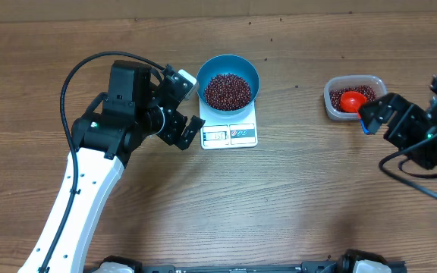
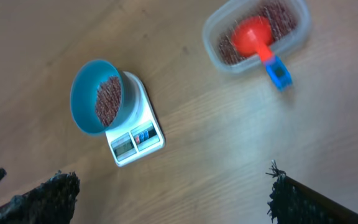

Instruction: Scoop item into bowl and weigh 150g on scale

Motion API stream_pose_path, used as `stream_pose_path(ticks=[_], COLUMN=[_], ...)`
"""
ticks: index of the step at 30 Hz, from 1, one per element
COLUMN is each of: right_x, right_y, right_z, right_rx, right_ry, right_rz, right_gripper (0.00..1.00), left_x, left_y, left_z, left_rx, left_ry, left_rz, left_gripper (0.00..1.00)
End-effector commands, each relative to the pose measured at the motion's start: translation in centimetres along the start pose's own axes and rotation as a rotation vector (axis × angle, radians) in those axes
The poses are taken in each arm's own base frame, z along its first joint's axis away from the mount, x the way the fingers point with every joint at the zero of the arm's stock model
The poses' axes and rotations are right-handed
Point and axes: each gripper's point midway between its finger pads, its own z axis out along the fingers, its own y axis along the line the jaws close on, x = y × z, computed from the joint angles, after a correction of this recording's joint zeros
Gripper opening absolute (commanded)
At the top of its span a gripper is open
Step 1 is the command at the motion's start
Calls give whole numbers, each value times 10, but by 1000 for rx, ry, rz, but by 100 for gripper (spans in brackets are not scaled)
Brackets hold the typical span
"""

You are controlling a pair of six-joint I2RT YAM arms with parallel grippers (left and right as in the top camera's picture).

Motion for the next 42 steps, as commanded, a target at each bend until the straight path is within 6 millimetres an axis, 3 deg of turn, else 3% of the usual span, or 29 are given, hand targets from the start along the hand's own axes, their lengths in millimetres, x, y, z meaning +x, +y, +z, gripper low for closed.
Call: stream_pose_path(ticks=[1,9,14,19,27,39,42], right_x=[3,-11,8,37,68,97,99], right_y=[10,25,13,-7,-27,-51,-50], right_z=[-3,-2,3,20,56,108,106], right_rx=[-33,-127,-213,-272,-320,-279,-289], right_ry=[-91,-547,-743,-875,-927,-797,-797], right_rz=[-157,-318,-344,-361,-374,-366,-368], right_gripper=[100,100,100,100,100,100,100], left_x=[1,1,1,1,1,1,1], left_y=[1,1,1,1,1,1,1], left_z=[2,2,2,2,2,2,2], left_rx=[6,6,6,6,6,6,6], left_ry=[3,3,3,3,3,3,3], left_rz=[-12,-12,-12,-12,-12,-12,-12], left_gripper=[99,99,99,100,100,100,100])
